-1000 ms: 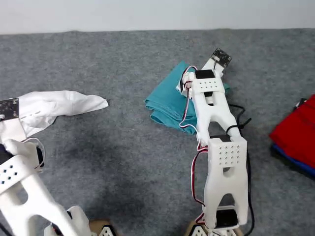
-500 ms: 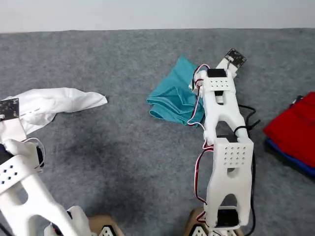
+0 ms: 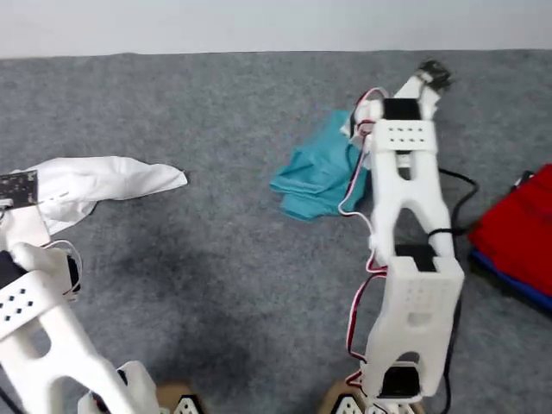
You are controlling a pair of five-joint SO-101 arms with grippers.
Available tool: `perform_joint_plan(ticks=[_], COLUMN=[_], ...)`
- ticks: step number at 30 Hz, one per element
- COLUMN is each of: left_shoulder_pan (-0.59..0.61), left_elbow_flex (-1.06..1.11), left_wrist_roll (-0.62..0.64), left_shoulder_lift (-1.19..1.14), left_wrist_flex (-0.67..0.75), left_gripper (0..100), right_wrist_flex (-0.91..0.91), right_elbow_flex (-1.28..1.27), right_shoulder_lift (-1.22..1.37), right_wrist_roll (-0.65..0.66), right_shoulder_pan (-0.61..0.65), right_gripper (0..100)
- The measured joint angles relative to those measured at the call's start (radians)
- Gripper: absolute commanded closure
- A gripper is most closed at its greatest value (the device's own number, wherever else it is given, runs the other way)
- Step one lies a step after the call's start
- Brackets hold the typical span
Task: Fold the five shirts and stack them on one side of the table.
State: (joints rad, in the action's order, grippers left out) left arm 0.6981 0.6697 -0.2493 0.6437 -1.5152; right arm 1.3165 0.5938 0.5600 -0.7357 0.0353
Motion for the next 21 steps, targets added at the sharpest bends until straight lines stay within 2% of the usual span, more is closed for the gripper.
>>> perform_joint_plan(ticks=[14,21], left_shoulder_pan=[-0.048,-0.048], left_elbow_flex=[0.0,0.0], left_wrist_roll=[0.0,0.0], left_shoulder_lift=[0.0,0.0], left_wrist_flex=[0.0,0.0], left_gripper=[100,100], right_wrist_flex=[0.097,0.097], right_elbow_flex=[0.0,0.0], right_shoulder_lift=[-0.252,-0.259], right_wrist_roll=[0.351,0.414], right_shoulder_pan=[-0.279,-0.417], right_gripper=[98.9,98.9])
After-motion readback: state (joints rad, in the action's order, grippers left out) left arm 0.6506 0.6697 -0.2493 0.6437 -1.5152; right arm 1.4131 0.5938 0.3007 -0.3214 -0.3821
